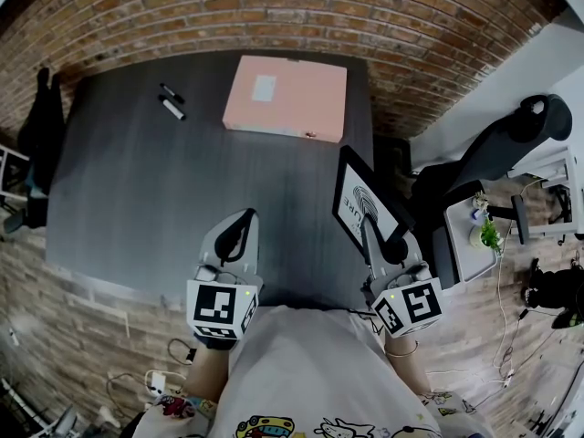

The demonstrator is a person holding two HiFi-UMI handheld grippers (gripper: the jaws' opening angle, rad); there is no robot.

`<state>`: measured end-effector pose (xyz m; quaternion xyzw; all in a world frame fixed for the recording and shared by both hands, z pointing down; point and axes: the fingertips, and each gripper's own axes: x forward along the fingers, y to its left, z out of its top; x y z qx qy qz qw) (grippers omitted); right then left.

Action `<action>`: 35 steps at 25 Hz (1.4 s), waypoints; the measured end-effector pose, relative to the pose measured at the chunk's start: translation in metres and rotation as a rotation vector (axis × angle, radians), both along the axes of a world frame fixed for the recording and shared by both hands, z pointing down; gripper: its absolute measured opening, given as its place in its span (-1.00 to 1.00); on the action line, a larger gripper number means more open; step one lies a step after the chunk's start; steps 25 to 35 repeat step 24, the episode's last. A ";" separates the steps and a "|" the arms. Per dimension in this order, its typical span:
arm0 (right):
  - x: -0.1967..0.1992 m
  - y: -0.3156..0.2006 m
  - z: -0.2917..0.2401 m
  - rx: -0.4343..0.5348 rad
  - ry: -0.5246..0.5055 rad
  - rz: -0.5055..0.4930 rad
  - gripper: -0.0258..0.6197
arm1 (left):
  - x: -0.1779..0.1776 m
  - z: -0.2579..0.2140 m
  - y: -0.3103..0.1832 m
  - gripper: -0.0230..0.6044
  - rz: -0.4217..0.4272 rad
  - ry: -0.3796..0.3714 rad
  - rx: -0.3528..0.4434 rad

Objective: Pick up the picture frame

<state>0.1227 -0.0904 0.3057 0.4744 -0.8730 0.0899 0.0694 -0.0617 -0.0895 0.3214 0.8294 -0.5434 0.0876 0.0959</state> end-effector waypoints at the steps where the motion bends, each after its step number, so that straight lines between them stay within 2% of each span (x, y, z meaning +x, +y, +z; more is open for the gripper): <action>1: 0.000 0.000 0.000 0.001 0.003 -0.001 -0.88 | 0.000 -0.001 -0.001 -0.89 0.000 0.000 0.000; 35: -0.012 0.000 0.003 -0.016 -0.010 0.013 -0.88 | -0.014 0.004 0.000 -0.89 -0.002 0.004 -0.004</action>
